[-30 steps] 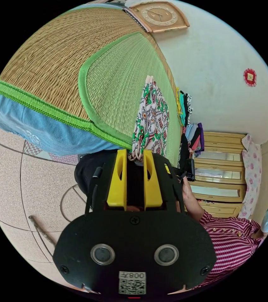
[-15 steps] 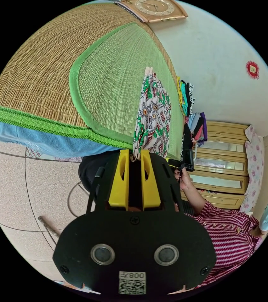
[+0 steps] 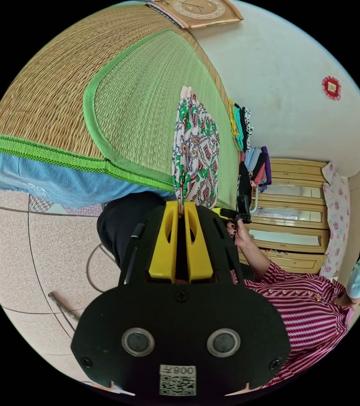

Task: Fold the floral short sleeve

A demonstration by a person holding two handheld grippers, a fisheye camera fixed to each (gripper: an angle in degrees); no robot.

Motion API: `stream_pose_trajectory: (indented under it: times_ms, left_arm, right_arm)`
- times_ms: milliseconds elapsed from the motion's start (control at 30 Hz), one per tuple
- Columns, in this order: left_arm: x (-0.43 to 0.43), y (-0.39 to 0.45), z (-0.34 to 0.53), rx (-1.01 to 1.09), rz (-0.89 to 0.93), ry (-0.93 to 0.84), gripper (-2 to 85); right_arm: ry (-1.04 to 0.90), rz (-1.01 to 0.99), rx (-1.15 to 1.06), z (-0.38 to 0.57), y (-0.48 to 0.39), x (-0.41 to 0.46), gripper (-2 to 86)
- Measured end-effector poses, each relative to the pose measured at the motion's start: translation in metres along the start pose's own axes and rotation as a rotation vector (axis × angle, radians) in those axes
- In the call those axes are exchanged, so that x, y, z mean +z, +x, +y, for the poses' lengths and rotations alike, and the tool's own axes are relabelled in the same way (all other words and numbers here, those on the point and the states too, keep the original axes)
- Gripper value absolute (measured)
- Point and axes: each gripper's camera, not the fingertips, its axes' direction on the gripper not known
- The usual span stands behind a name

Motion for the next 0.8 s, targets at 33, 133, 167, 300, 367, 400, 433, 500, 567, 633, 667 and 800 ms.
stream_pose_trajectory:
  times_ms: [33,133,167,300,367,400,433,500,567,633,667,800]
  left_arm:
    - [-0.001,-0.001,-0.001,0.004,-0.003,-0.001,2.3]
    - [-0.002,-0.004,-0.003,0.009,-0.008,-0.008,2.3]
    - [-0.002,-0.005,-0.004,0.009,-0.008,-0.012,2.3]
    - [-0.002,-0.010,-0.006,0.005,-0.004,-0.016,2.3]
    - [-0.002,-0.012,-0.007,0.002,-0.004,-0.020,2.4]
    - [-0.002,-0.013,-0.007,0.002,-0.004,-0.021,2.4]
    - [-0.002,-0.014,-0.008,-0.001,-0.002,-0.023,2.4]
    - [-0.002,-0.017,-0.009,-0.003,0.000,-0.026,2.4]
    - [-0.002,-0.021,-0.011,-0.007,-0.006,-0.028,2.4]
    - [-0.001,-0.026,-0.013,-0.014,-0.006,-0.029,2.5]
    - [-0.001,-0.028,-0.015,-0.018,-0.005,-0.026,2.5]
    - [-0.004,-0.035,-0.018,-0.025,-0.019,-0.013,2.9]
  right_arm:
    - [0.000,-0.007,-0.001,0.000,0.001,-0.002,6.0]
    - [-0.016,-0.001,-0.005,0.000,0.002,-0.004,7.9]
    - [-0.020,-0.001,-0.007,0.000,0.002,-0.004,8.1]
    - [-0.001,-0.014,-0.019,0.001,0.004,-0.010,8.4]
    - [0.004,-0.015,-0.030,0.003,0.002,-0.011,8.3]
    - [0.006,-0.011,-0.043,0.004,0.001,-0.012,8.2]
    - [0.013,-0.011,-0.051,0.006,-0.001,-0.014,8.1]
    - [0.025,-0.016,-0.059,0.008,-0.002,-0.016,8.1]
    - [0.038,-0.024,-0.064,0.010,-0.003,-0.018,7.9]
    - [0.050,-0.056,-0.065,0.012,-0.003,-0.018,7.0]
    - [0.053,-0.065,-0.066,0.013,-0.003,-0.018,6.7]
    - [0.065,-0.156,-0.063,0.016,-0.001,-0.026,3.3]
